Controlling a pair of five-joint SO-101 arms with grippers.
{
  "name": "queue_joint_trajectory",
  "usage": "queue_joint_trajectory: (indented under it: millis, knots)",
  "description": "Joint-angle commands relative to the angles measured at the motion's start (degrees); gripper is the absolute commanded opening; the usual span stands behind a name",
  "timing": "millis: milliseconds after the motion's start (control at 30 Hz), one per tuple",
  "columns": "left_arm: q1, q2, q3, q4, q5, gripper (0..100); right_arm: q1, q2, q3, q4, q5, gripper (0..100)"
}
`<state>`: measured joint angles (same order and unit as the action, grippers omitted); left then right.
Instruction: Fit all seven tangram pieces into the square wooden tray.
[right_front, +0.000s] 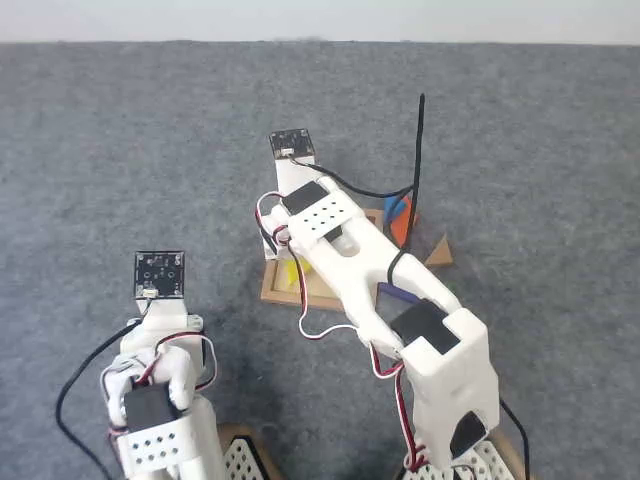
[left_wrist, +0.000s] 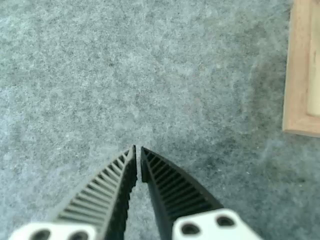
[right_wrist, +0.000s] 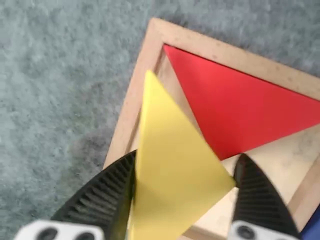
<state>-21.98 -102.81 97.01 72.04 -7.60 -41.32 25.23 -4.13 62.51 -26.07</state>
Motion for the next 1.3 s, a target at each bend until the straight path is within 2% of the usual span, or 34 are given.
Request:
queue_joint_trajectory:
  millis: [0,400,667,800,933,1033,1267]
  knots:
    - [-0.18,-1.05,-0.48,0.26,-0.53,2,-0.31,-0.84,-3.34,-0.75,-0.53,38.9]
    - [-0.18,-1.05,-0.48,0.26,-0.53,2,0.31,-2.86,-3.60,-0.40,9.49,38.7]
    - [-0.18,-1.05,-0.48,0.26,-0.53,2,6.46,-25.01,-0.88,7.69,15.47,37.8]
    - [-0.18,-1.05,-0.48,0.26,-0.53,2,8.22,-36.09,12.40,5.93,22.68,26.2]
    - [-0.18,-1.05,-0.48,0.26,-0.53,2,8.48,-38.37,32.62,-7.25,27.60,12.8]
    - [-0.18,-1.05,-0.48,0.26,-0.53,2,8.40,-37.93,40.18,-14.37,28.13,5.2]
    - [-0.18,-1.05,-0.48,0.26,-0.53,2,8.13,-31.16,39.74,-15.08,27.87,4.6]
